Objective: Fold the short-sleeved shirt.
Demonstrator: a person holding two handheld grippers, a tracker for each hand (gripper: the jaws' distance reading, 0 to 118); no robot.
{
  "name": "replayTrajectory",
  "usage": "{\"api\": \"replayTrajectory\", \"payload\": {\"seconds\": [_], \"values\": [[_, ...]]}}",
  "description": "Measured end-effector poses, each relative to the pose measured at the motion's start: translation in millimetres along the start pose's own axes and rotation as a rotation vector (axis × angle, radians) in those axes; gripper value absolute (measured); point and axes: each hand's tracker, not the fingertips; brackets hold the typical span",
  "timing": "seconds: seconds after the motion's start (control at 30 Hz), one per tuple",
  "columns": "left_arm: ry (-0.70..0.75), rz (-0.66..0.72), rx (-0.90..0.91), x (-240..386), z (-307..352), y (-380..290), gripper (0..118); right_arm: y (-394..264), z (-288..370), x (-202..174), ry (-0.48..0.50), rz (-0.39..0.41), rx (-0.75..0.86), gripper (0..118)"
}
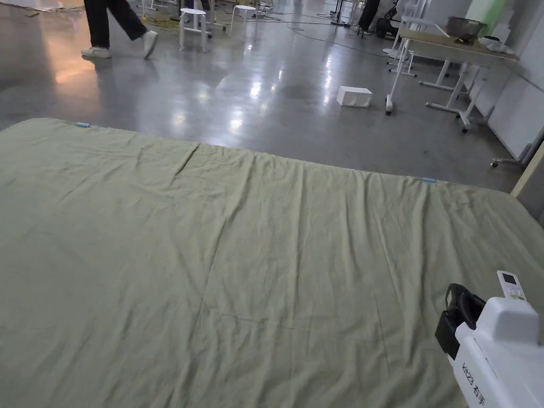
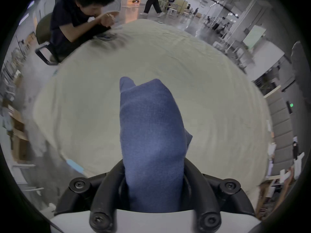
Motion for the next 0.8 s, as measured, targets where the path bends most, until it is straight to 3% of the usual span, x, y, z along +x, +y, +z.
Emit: {"api": "replayTrajectory", "payload": {"seconds": [0.23,0.33,0.5,0.8], "values": [[0.195,-0.070,-0.034,-23.7,-23.6,19.0,26,-8.3,-0.5,-4.2,0.002,-0.006,-0.027,0],[0.218,-0.062,-0.034,-16.8,-23.2,9.9,36,-8.6,-0.3,-6.7,0.004,-0.002,-0.025,0],[0.364,-0.130,0.071,18.6,-3.7,-13.0,61,-7.8,-0.2,-7.2,0.007,-0.009,-0.026,0],[0.554,-0.196,0.275,57.7,29.5,-8.4,62,-11.6,2.1,-5.2,0.021,-0.005,-0.022,0]]}}
